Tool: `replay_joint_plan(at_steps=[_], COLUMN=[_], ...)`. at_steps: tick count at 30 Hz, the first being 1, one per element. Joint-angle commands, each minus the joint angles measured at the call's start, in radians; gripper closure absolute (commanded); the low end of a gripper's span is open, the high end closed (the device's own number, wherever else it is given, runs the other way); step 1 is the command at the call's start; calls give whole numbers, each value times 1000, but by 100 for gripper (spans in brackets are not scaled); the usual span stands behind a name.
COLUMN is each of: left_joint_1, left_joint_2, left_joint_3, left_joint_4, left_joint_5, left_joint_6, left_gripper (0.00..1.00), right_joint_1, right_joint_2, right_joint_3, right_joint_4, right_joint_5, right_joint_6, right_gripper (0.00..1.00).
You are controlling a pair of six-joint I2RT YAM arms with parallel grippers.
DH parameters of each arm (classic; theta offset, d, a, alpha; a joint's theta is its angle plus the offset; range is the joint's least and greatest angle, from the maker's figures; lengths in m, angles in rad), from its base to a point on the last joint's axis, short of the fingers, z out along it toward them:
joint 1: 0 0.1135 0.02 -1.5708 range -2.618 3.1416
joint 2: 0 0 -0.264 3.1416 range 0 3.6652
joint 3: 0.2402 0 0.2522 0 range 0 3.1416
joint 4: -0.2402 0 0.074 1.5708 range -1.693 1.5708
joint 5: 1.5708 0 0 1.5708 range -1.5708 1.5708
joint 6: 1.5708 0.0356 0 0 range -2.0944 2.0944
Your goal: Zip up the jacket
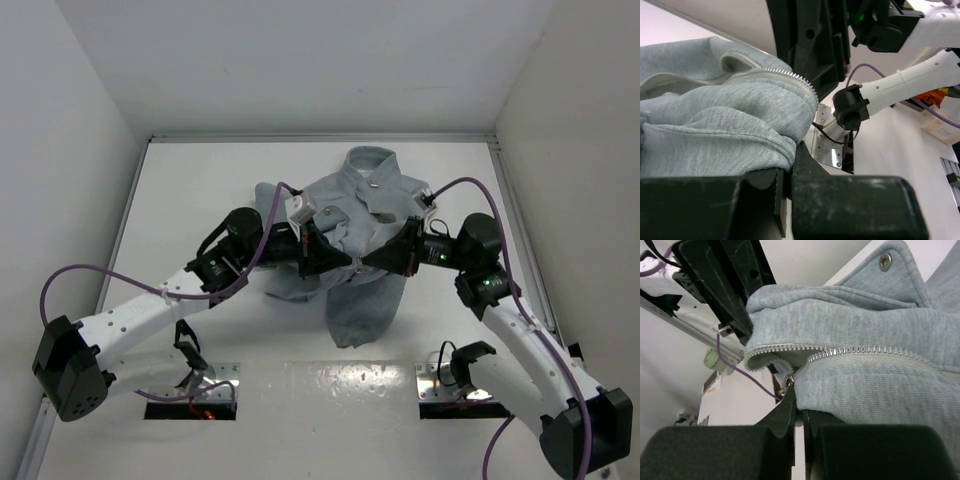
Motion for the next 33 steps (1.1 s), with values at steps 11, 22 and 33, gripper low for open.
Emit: replay_joint_plan(at_steps=[11, 22, 33], left_joint_1=[-52, -52, -83], left_joint_2=[-25, -16, 125], left_joint_3=[8, -66, -161], left_joint_4=[-19, -104, -232], left_joint_5=[117, 78, 195], left_joint_6=[10, 30, 159], left_gripper=[100, 100, 100], right_joint_1=[3, 3, -3], right_joint_2=[-11, -69, -209], right_joint_3=[-3, -32, 23], right_joint_4=[106, -66, -564], right_joint_5=[58, 33, 110], right_joint_6=[12, 4, -262], right_gripper=[100, 79, 27])
